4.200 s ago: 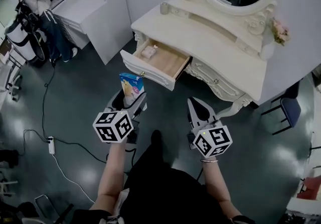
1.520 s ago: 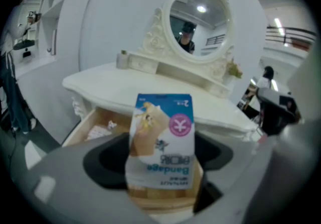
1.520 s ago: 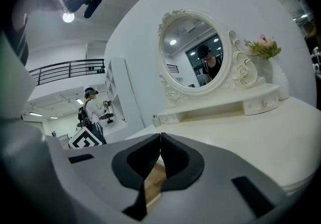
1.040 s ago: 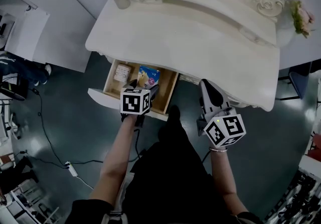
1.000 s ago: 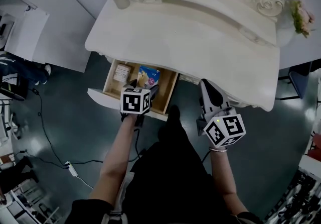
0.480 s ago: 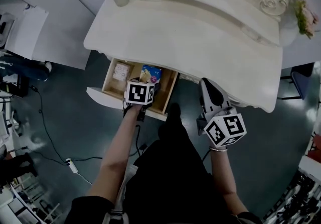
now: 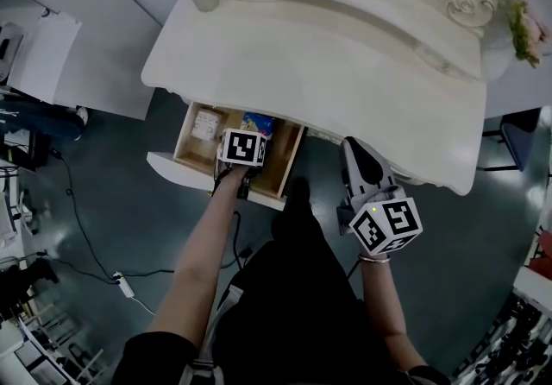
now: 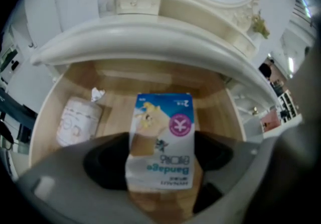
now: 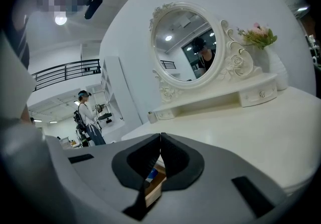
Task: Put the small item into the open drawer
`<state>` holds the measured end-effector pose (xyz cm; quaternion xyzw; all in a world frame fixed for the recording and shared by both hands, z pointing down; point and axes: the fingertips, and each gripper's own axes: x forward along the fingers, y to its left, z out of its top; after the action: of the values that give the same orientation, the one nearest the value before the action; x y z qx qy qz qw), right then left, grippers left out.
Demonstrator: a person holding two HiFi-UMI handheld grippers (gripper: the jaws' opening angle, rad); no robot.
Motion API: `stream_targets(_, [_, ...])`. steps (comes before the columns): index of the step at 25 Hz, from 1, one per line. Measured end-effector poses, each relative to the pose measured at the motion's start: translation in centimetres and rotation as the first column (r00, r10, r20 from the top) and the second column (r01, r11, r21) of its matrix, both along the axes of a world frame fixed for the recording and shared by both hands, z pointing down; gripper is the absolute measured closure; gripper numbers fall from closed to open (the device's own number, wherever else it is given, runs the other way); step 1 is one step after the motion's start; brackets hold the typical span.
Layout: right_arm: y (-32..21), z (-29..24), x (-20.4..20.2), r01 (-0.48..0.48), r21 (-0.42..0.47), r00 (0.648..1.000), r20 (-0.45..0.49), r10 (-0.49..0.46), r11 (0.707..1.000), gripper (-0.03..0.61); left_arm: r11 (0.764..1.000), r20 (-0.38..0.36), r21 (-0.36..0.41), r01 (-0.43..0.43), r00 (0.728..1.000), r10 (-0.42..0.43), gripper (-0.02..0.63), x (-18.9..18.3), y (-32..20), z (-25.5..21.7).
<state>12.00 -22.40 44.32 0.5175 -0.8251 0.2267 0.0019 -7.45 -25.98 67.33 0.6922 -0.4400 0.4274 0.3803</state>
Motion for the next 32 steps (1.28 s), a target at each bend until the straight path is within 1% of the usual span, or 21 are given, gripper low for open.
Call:
stream_targets(5, [-0.1,0.5,0.5,-0.007,-0.012,1.0,-0.001,0.007,1.0,0.574,1.0,0.016,-0.026,-0.01,1.0,0.011,0.209,0.3,-0.3,1.0])
stream_targets(8, [-0.3,0.7,0.7,-0.008,-0.018,1.0,0.001,0.008,1.0,0.574,0.999,0.039,-0.046,-0.025,0.999,0.027,0.208,0.5,-0.2,1.7])
stream_targets(12, [-0.4,0.8,0.6,-0.001,-0.024,1.0,0.008,0.001,1.0,0.574,0.998,0.054,-0.048,-0.046,0.997,0.049,0.207,0.9,-0.3,2.1])
stream_targets(15, [-0.5,1.0,0.4,0.005,-0.028,1.0,0.009,-0.004,1.0,0.574,0.997,0.07,-0.062,-0.047,0.996,0.051,0.206,0.9,-0.2,2.5])
stream_targets(20, [-0.6,1.0,0.5,0.009,-0.029,1.0,0.01,-0.009,1.0,0.574,0.997,0.092,-0.055,-0.046,0.994,0.051,0.204,0.9,-0.2,2.5])
stream_targets(27, [-0.6,0.8,0.4,0.013,-0.027,1.0,0.011,-0.013,1.0,0.574,0.998,0.066,-0.049,-0.039,0.997,0.043,0.197,1.0,-0.3,2.3])
stream_targets(32, [-0.4,0.8,0.0,0.019,-0.03,1.0,0.011,-0.019,0.999,0.574,0.997,0.01,-0.08,0.02,1.0,-0.019,0.178,0.6,0.1,2.4])
